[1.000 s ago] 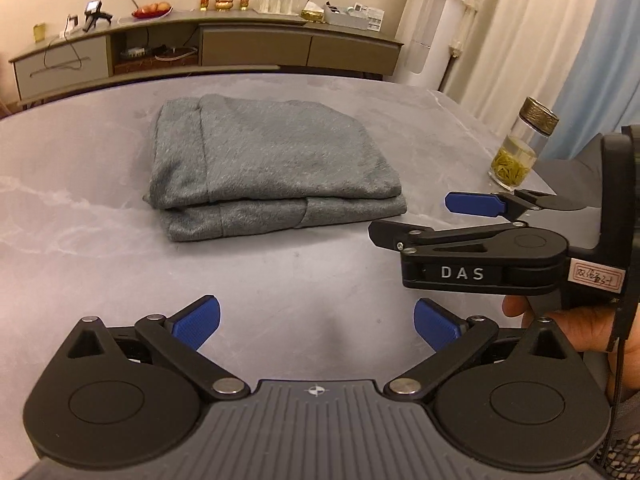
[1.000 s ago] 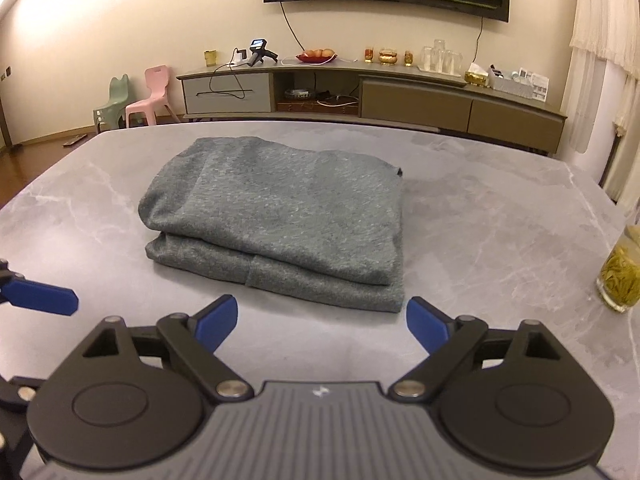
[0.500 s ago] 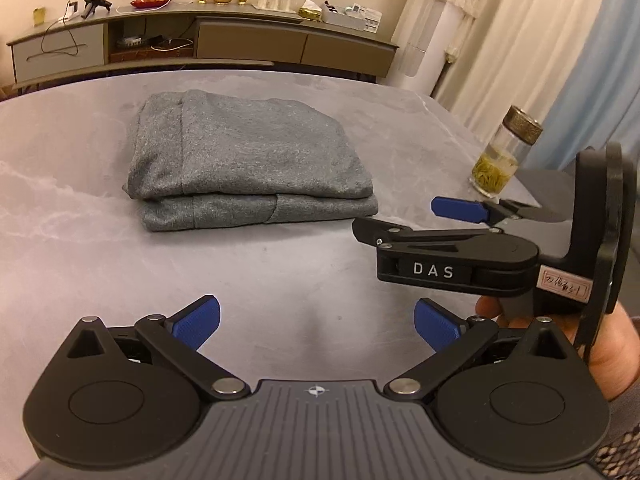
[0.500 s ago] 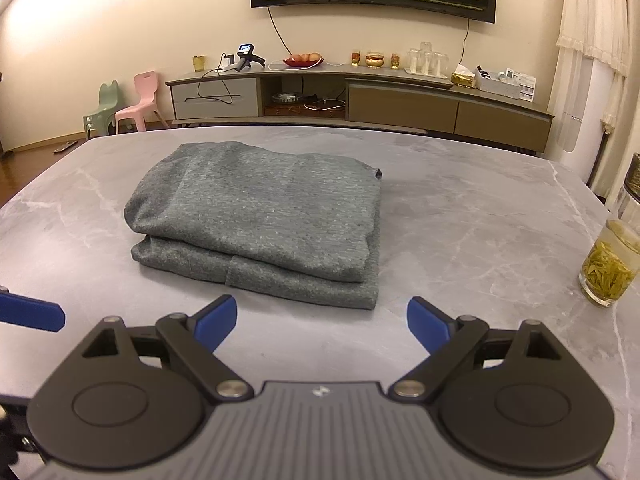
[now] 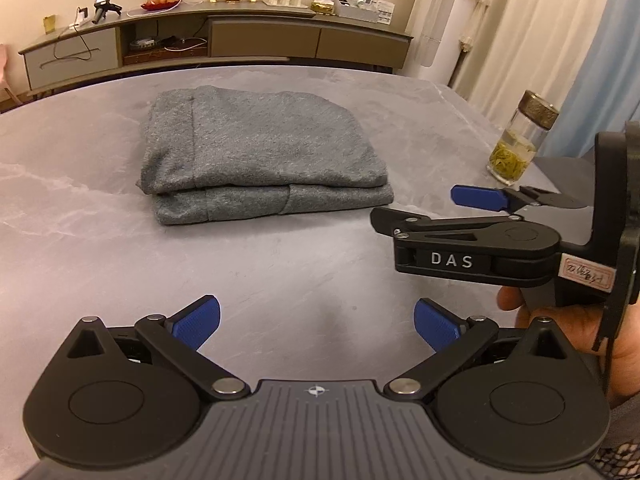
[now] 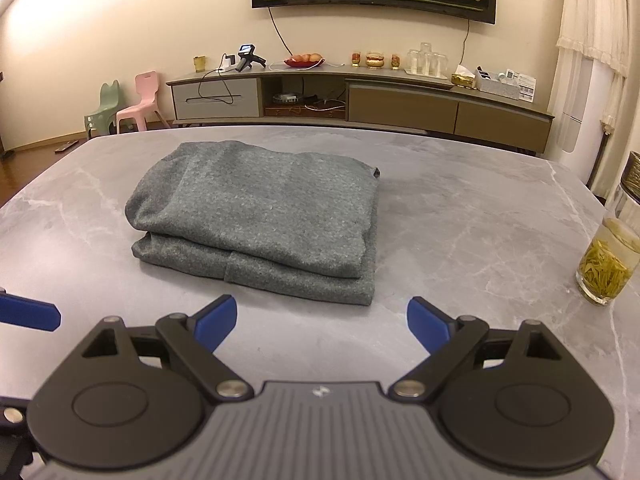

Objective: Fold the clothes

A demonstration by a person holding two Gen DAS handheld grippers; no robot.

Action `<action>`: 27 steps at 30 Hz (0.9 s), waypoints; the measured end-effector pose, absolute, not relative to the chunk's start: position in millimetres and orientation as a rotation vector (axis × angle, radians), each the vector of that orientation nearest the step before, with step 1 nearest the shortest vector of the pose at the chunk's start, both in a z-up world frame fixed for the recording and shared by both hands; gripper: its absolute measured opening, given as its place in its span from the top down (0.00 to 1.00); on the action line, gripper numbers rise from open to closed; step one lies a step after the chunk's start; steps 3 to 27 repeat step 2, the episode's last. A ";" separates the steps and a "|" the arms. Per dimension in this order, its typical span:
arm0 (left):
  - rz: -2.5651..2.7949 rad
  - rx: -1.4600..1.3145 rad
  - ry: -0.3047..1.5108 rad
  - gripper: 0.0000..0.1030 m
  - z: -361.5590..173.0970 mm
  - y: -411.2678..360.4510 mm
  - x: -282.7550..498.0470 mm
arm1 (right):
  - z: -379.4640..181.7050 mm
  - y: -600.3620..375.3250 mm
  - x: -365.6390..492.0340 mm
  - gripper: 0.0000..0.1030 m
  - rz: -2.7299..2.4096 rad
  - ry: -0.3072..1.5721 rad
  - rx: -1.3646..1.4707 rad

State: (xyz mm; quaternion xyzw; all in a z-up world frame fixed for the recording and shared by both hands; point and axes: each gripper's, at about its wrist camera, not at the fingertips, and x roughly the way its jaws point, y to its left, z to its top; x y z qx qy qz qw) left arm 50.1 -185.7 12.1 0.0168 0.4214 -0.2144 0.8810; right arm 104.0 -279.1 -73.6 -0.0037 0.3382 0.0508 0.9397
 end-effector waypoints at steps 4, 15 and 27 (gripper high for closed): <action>-0.442 0.041 0.879 0.01 12.6 -186.0 49.4 | -73.2 -279.1 103.8 0.08 0.105 0.690 -0.010; -0.442 0.041 0.879 0.01 12.6 -186.0 49.4 | -73.2 -279.1 103.8 0.08 0.105 0.690 -0.010; -0.442 0.041 0.879 0.01 12.6 -186.0 49.4 | -73.2 -279.1 103.8 0.08 0.105 0.690 -0.010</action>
